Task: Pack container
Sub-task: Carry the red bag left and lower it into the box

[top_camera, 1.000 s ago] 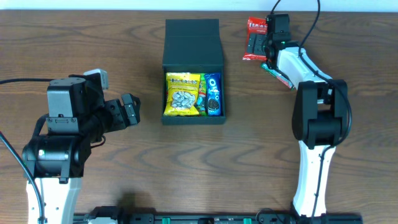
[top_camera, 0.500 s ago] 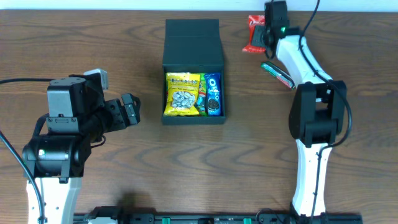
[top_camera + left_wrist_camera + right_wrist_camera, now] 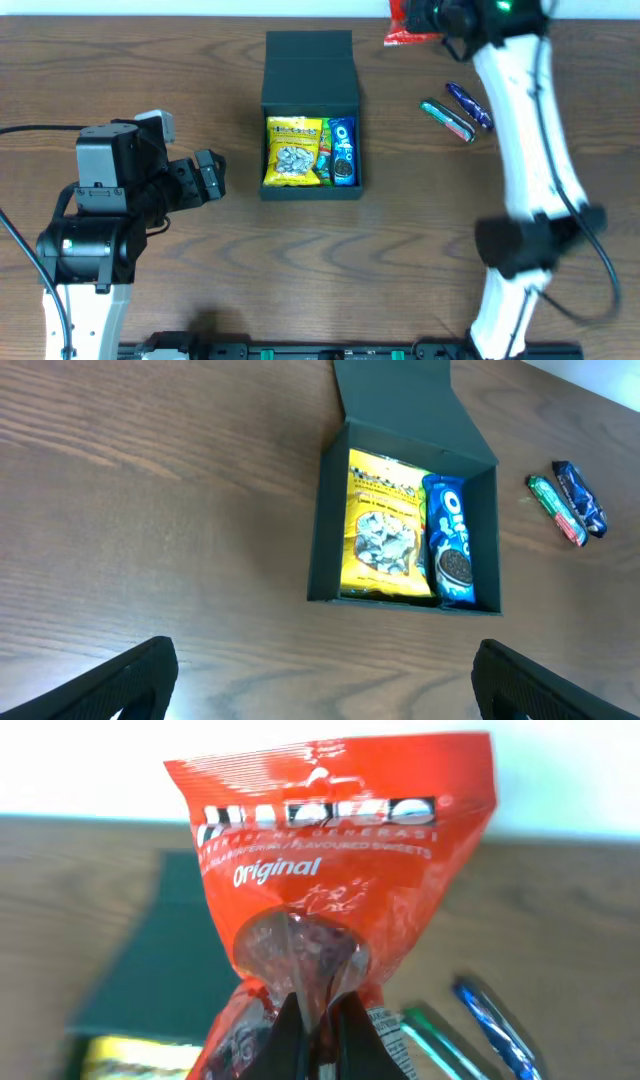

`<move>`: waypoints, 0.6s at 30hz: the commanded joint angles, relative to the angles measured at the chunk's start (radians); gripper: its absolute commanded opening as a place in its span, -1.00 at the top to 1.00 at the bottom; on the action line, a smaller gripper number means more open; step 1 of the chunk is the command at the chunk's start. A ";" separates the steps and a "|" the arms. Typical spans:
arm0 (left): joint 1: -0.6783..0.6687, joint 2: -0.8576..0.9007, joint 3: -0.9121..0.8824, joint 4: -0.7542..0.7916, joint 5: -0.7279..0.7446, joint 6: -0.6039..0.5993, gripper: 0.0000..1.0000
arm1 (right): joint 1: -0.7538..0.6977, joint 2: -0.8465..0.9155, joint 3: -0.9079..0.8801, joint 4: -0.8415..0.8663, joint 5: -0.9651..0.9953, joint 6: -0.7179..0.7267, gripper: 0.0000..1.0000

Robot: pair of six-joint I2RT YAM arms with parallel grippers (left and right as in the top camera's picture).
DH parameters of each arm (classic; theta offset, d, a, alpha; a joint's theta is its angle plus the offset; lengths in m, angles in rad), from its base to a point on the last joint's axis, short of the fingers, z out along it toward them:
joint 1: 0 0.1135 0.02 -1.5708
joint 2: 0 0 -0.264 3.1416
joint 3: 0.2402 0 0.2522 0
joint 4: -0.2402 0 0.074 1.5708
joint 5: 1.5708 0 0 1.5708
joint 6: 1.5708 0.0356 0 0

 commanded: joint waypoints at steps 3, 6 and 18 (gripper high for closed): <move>-0.003 0.002 0.025 0.002 -0.033 0.004 -0.90 | -0.002 -0.370 -0.410 0.162 -0.042 0.063 0.97; -0.003 0.002 0.025 0.002 -0.033 0.004 -0.91 | 0.068 -0.470 -0.637 0.208 -0.047 0.155 0.98; -0.003 0.002 0.025 0.002 -0.032 0.004 -0.90 | 0.381 -0.345 -1.102 0.653 -0.045 0.533 0.97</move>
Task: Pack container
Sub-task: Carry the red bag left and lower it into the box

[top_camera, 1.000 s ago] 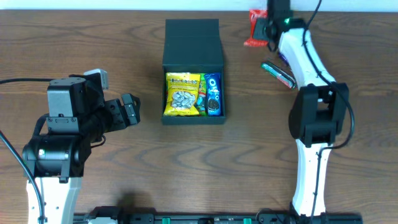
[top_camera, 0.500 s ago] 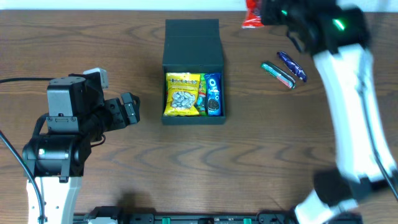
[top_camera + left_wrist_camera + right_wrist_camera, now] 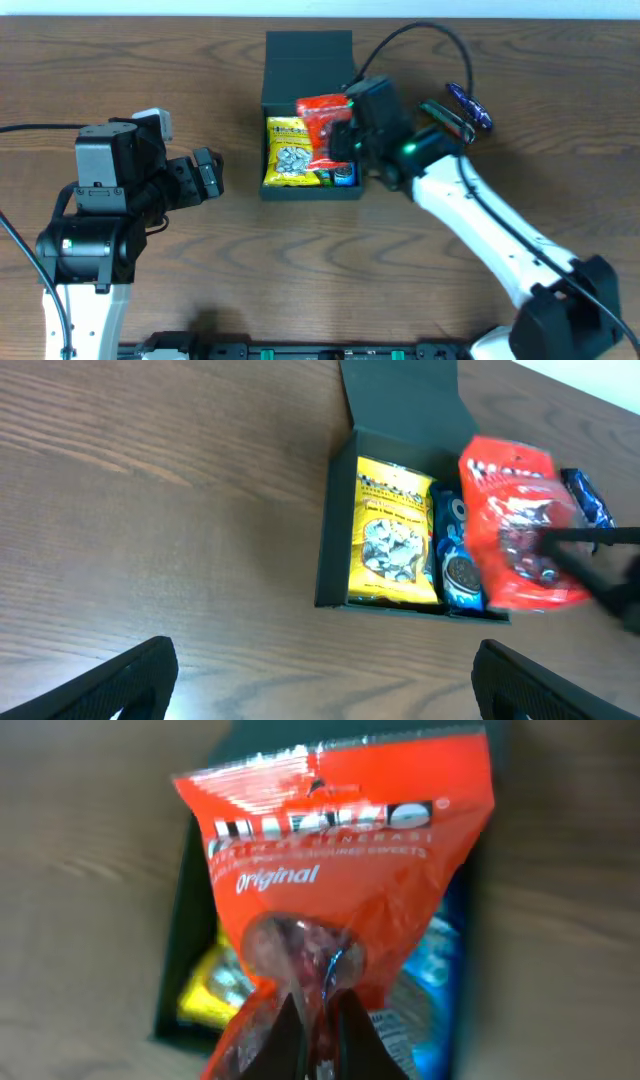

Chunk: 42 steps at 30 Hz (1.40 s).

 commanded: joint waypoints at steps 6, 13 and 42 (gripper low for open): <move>-0.003 0.002 0.023 -0.008 -0.010 0.004 -0.90 | 0.106 0.144 -0.017 0.149 0.006 0.285 0.97; -0.003 0.002 0.023 -0.018 -0.010 0.004 -0.90 | 0.150 0.219 -0.017 0.172 0.071 0.317 0.97; -0.003 0.002 0.023 -0.032 -0.006 0.004 -0.91 | 0.011 0.281 0.047 0.334 -0.584 0.049 0.98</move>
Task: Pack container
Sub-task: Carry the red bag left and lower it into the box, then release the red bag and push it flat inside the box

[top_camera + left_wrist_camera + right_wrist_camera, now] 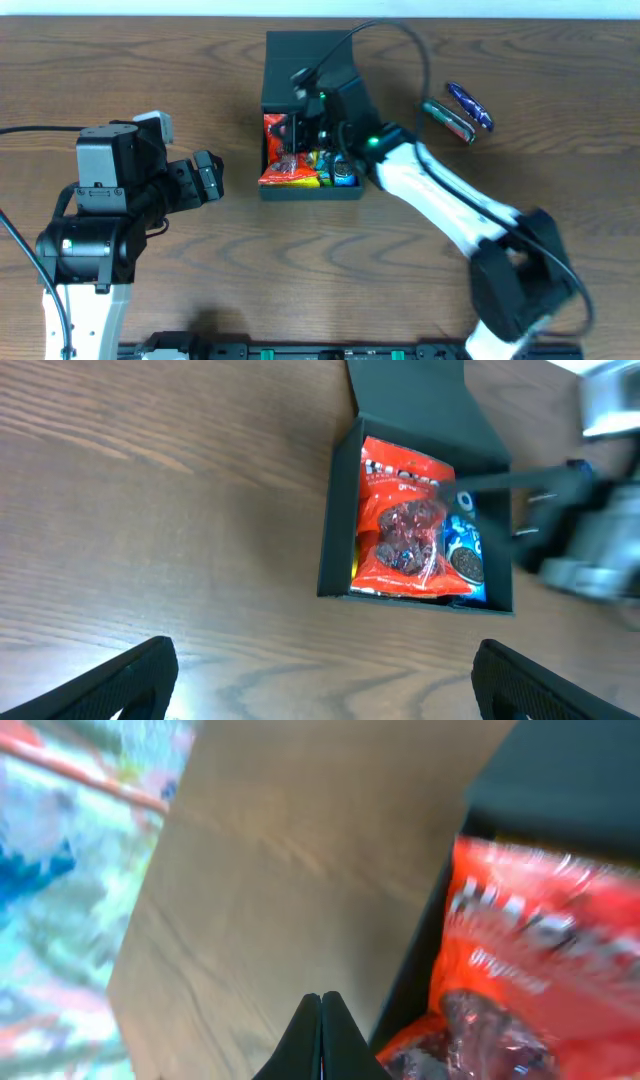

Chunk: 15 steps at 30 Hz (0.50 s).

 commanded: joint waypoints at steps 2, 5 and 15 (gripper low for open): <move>-0.003 0.001 0.023 -0.008 -0.006 0.004 -0.90 | -0.017 0.102 -0.013 0.000 -0.111 0.004 0.97; -0.003 0.002 0.023 -0.008 -0.006 0.004 -0.91 | -0.025 0.177 -0.013 0.008 -0.125 -0.013 0.97; -0.003 0.002 0.023 -0.008 -0.007 0.004 -0.90 | -0.027 0.273 -0.011 0.101 -0.188 -0.026 0.97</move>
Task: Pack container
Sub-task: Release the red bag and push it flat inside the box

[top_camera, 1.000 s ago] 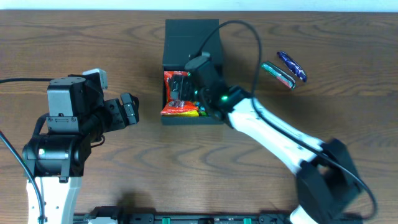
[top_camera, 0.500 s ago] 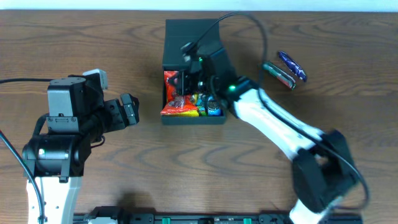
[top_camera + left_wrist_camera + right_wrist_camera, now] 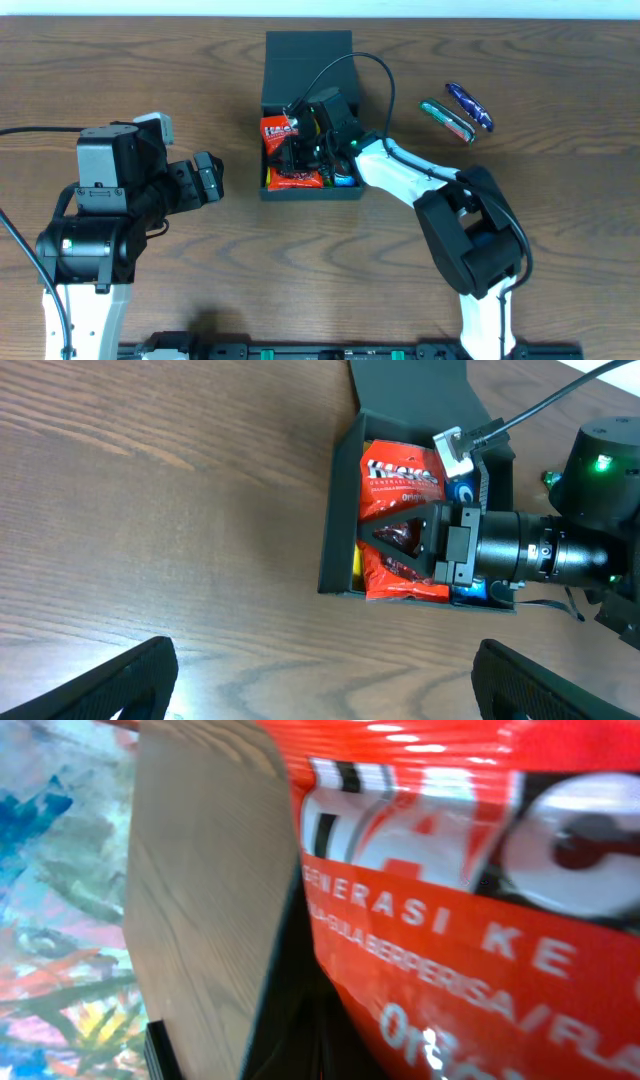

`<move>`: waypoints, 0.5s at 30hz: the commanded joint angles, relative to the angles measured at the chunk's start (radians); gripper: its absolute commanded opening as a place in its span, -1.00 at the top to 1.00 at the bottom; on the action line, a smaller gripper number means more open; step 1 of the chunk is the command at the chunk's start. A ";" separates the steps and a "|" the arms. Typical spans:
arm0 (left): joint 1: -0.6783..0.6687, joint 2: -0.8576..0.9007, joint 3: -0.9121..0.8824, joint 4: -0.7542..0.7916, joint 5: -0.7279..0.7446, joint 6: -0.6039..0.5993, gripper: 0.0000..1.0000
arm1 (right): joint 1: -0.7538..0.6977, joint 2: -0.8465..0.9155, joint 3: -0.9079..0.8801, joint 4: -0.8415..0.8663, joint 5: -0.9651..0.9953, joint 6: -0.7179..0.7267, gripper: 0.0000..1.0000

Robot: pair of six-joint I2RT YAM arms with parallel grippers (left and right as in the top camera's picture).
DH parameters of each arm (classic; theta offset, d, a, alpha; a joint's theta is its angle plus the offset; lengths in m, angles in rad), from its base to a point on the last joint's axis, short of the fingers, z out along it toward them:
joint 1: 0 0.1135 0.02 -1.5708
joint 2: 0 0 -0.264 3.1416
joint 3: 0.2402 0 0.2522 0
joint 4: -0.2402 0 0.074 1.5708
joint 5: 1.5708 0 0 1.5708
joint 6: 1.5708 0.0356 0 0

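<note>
The dark open box (image 3: 310, 190) stands at the table's middle with its lid (image 3: 308, 55) folded back. A red sweets bag (image 3: 277, 130) lies in it on top of the yellow snack bag (image 3: 356, 565), beside the blue Oreo pack (image 3: 460, 491). My right gripper (image 3: 297, 152) is down inside the box, its fingers (image 3: 325, 1045) shut together and pressed against the red bag (image 3: 480, 870) by the box's left wall. My left gripper (image 3: 322, 652) hovers open to the left of the box, with nothing in it.
A green bar (image 3: 447, 120) and a blue bar (image 3: 468, 105) lie on the table right of the box. My right arm (image 3: 420, 185) reaches across from the right front. Its cable (image 3: 350, 65) arches over the lid.
My right gripper has sunk lower into the box, onto the red bag, which now lies flatter against the left side. The left arm has not moved.
My right gripper first held the red bag high at the back right of the table. Then it carried the bag over the box. Later the bag lay in the box with the fingers shut beside it, and now they press on it.
</note>
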 commanded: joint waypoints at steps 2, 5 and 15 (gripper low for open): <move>-0.003 0.002 0.023 -0.003 -0.006 0.004 -0.90 | -0.020 0.032 -0.002 0.048 -0.040 -0.022 0.97; -0.003 0.002 0.023 -0.003 -0.006 0.004 -0.90 | -0.044 -0.021 0.024 0.047 -0.051 -0.023 0.97; -0.003 0.002 0.023 -0.003 -0.006 0.004 -0.90 | -0.126 -0.296 0.036 -0.061 -0.013 -0.096 0.97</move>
